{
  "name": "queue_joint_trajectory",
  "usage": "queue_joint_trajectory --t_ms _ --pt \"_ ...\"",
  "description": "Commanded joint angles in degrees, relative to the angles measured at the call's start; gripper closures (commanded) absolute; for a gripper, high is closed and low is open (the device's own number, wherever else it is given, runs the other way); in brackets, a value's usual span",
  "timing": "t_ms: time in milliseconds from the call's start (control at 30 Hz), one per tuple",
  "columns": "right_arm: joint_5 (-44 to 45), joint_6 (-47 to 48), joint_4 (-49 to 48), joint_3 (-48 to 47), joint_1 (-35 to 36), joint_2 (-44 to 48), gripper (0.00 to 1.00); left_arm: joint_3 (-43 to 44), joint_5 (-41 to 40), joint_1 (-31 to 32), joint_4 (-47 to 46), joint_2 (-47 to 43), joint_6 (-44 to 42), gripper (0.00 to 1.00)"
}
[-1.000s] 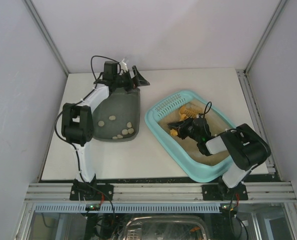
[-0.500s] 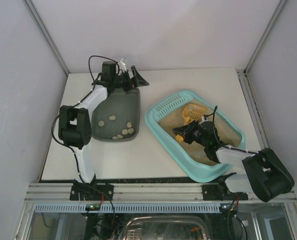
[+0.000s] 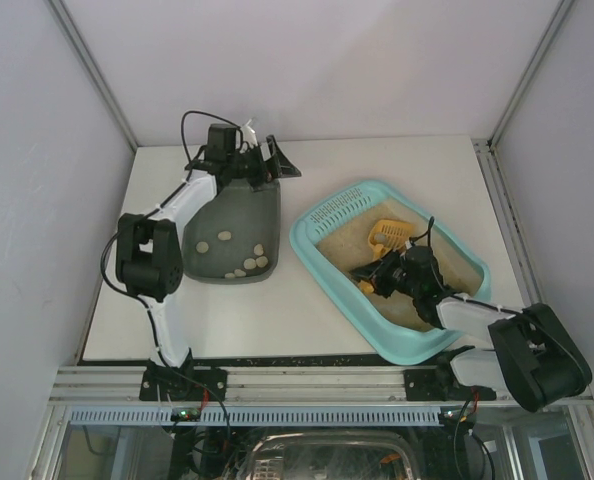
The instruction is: Clean the litter box
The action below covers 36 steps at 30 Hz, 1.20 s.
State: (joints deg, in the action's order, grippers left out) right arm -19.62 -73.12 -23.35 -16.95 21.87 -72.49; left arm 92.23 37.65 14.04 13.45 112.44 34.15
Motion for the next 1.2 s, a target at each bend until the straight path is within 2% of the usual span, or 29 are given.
queue_joint_trajectory --t_ms 0,200,433,533,733,900,1033,1167 --pt "-0.02 4.58 -3.76 1.82 0.18 4.61 1.00 0.98 -0.74 1.18 4.43 -4.69 -2.83 0.00" --pt "-0.06 12.45 -1.94 2.08 0.93 11.34 1.00 -2.33 -3.19 1.92 8.18 -9.33 -5.83 0.00" --pt "-7.81 20.68 4.66 0.53 0.31 14.36 1.00 -3.62 -3.70 1.90 11.83 -11.15 -7.99 0.00" --pt "-8.47 23.07 7.28 0.08 0.73 16.02 1.00 -3.55 -4.37 1.94 13.18 -12.30 -8.57 0.00" --pt "-2.68 37.89 23.36 -7.67 1.14 20.22 1.00 -3.64 -6.54 2.01 16.41 -14.26 -9.84 0.00" --pt "6.46 49.41 36.63 -16.59 2.71 20.05 1.00 -3.81 -10.41 2.32 18.21 -15.78 -10.72 0.00" --pt "10.10 51.73 38.37 -17.51 2.73 22.89 1.00 -3.57 -12.80 2.43 18.80 -16.54 -10.94 0.00" --pt "5.60 49.24 39.25 -17.42 0.42 24.41 1.00 -2.83 -13.19 2.55 18.89 -16.09 -10.65 0.00"
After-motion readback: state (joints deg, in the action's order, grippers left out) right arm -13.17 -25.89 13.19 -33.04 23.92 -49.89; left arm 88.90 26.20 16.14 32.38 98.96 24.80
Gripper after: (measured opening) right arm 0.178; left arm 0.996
